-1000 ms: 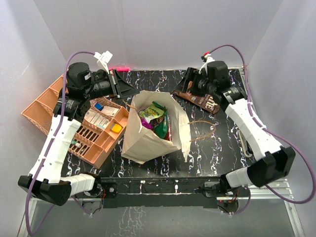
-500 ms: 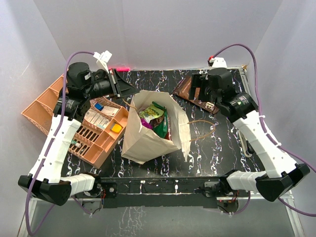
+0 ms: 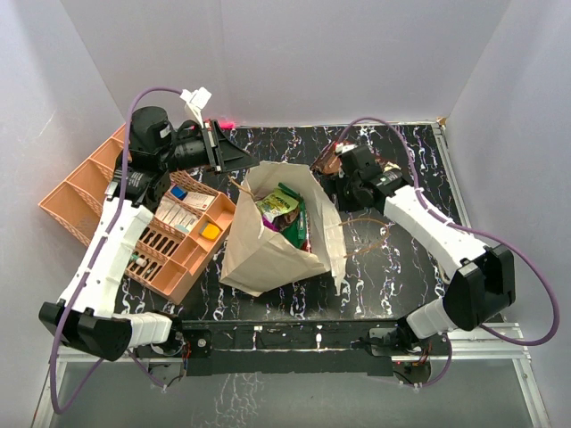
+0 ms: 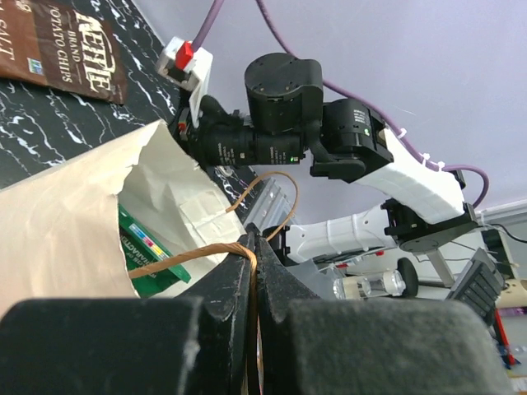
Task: Take the snacks out of the paper bag
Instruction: Adjust the paper bag at the center of the board.
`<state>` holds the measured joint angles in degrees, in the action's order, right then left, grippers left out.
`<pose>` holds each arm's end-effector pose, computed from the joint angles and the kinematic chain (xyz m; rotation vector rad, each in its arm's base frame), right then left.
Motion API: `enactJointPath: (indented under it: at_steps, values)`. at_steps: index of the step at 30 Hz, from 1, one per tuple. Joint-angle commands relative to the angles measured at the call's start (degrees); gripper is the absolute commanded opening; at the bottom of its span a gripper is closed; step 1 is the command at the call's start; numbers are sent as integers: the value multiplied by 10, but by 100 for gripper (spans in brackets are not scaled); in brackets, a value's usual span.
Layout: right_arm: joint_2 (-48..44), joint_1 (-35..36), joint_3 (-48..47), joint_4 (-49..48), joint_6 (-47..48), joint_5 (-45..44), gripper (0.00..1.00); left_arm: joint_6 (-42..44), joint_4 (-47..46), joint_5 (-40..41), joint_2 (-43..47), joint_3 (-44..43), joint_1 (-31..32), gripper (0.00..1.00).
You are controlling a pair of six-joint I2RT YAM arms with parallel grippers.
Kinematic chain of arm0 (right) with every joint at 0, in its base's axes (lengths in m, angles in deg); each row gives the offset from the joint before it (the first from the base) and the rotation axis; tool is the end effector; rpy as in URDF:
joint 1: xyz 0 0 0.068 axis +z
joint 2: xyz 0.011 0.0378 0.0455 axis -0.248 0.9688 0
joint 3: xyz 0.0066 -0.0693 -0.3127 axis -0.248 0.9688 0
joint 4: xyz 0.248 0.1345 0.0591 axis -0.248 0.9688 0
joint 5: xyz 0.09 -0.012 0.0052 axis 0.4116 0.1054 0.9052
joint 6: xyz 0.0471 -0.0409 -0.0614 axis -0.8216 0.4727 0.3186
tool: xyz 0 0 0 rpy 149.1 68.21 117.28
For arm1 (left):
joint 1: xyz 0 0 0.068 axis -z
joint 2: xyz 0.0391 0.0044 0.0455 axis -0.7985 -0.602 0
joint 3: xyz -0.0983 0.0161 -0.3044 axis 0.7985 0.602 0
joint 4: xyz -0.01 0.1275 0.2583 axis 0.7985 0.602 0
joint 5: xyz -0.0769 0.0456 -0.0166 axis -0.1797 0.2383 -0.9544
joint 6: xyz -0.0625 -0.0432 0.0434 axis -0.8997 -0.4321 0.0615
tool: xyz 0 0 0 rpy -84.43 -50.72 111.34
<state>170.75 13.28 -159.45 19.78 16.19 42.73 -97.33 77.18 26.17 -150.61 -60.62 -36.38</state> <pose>0.3044 0.1614 0.3022 -0.3449 2.5567 0.2973 0.2825 -0.1481 0.5124 0.3830 1.8101 -1.4726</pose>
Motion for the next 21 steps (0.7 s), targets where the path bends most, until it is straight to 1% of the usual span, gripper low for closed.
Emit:
enactJointPath:
  at_steps: [1,3,5,8,10,12,15,17,18,21]
  values:
    - [-50,30,27,-129,-53,161,80,-30,-94,-62,-12,-37,0,0]
    - [-72,57,57,-177,-108,186,79,-62,-138,-86,-35,-38,0,0]
    - [-91,75,85,-216,-184,179,80,-95,-199,-120,-57,-40,0,0]
    - [-120,108,133,-283,-277,152,81,-143,-264,-182,-99,-57,-1,0]
    - [-139,131,161,-319,-321,132,81,-165,-292,-194,-117,-76,-1,0]
    - [-153,146,182,-341,-346,110,81,-178,-312,-192,-129,-94,-1,0]
    - [-165,148,201,-354,-340,98,82,-184,-311,-191,-141,-111,0,0]
    - [-171,148,189,-306,-304,55,84,-195,-322,-191,-127,-85,0,0]
    - [-176,147,176,-263,-280,30,86,-195,-323,-192,-114,-61,0,0]
    - [-207,143,157,-178,-212,-62,92,-180,-316,-180,-58,-3,0,0]
